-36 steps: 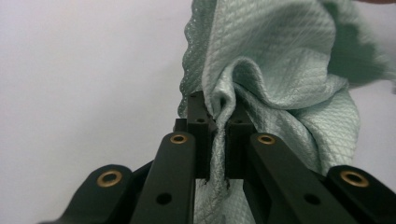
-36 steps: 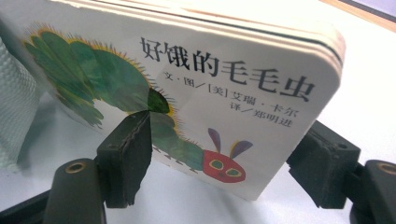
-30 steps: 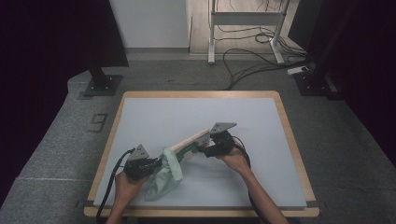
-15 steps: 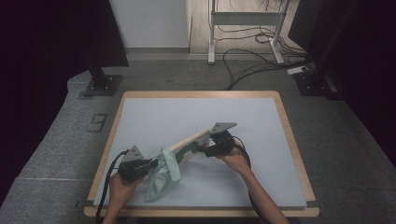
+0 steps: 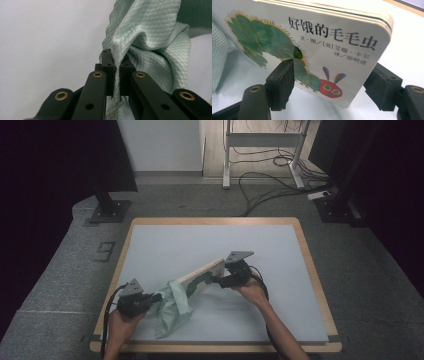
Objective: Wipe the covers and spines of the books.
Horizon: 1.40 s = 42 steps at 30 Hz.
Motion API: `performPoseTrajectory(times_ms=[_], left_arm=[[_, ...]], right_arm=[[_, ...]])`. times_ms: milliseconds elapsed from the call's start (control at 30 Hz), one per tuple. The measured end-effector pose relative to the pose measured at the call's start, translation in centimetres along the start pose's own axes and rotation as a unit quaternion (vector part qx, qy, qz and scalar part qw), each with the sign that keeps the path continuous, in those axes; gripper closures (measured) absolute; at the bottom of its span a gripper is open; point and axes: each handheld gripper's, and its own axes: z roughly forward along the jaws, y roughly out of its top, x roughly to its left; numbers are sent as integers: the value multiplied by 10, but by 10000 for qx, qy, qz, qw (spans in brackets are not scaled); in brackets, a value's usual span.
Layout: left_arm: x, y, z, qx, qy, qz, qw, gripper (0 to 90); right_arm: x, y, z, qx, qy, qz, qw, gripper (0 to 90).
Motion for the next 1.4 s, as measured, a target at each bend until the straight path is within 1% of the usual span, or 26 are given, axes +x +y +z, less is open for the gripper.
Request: performPoseTrajectory(times_ms=[100,133,233,300,433,467,533,600,833,900,933,1000,1100,1167,1200,1400], left_arm=[[2,-2,-3,53,39,-39,10000,865],[4,-4,-5,101,96,-57,9999,865],[7,-7,-7,99,88,-166,9998,865],[6,-6,-4,159,97,-169,9997,865],[3,-1,8,332,115,-78,9994,864],[1,2,13,351,82,-53,9993,863],[-1,5,18,366,68,-25,9993,861],[-3,8,27,441,5,25,9990,859],[-9,7,53,603,-260,38,9978,846],[-12,6,59,651,-293,47,9974,844],[-13,5,61,657,-255,66,9975,845],[-12,5,60,657,-288,46,9974,844],[-13,6,59,634,-245,113,9976,844],[-13,8,56,544,-269,103,9981,844],[-14,9,54,502,-274,100,9983,843],[-19,26,36,263,-213,261,9991,840]], right_arm=[[0,0,0,7,-5,-1,10000,274],[0,0,0,7,-8,-3,10000,274],[0,0,0,-2,-1,-3,10000,274],[0,0,0,-3,1,-4,10000,275],[0,0,0,14,-9,-19,10000,274],[0,0,0,15,-7,-19,10000,274],[0,0,0,14,-7,-16,10000,274],[0,0,0,12,-7,-16,10000,274],[1,0,0,2,-17,-15,10000,273],[1,0,0,0,-16,-14,10000,272],[1,0,0,-3,-18,-16,10000,272],[1,0,0,-11,-16,-19,10000,271],[1,-1,0,-20,-22,-20,10000,267],[2,-1,0,-19,-28,-35,10000,265],[2,-1,0,-19,-28,-52,10000,264],[2,-1,0,-12,-19,-60,10000,263]])
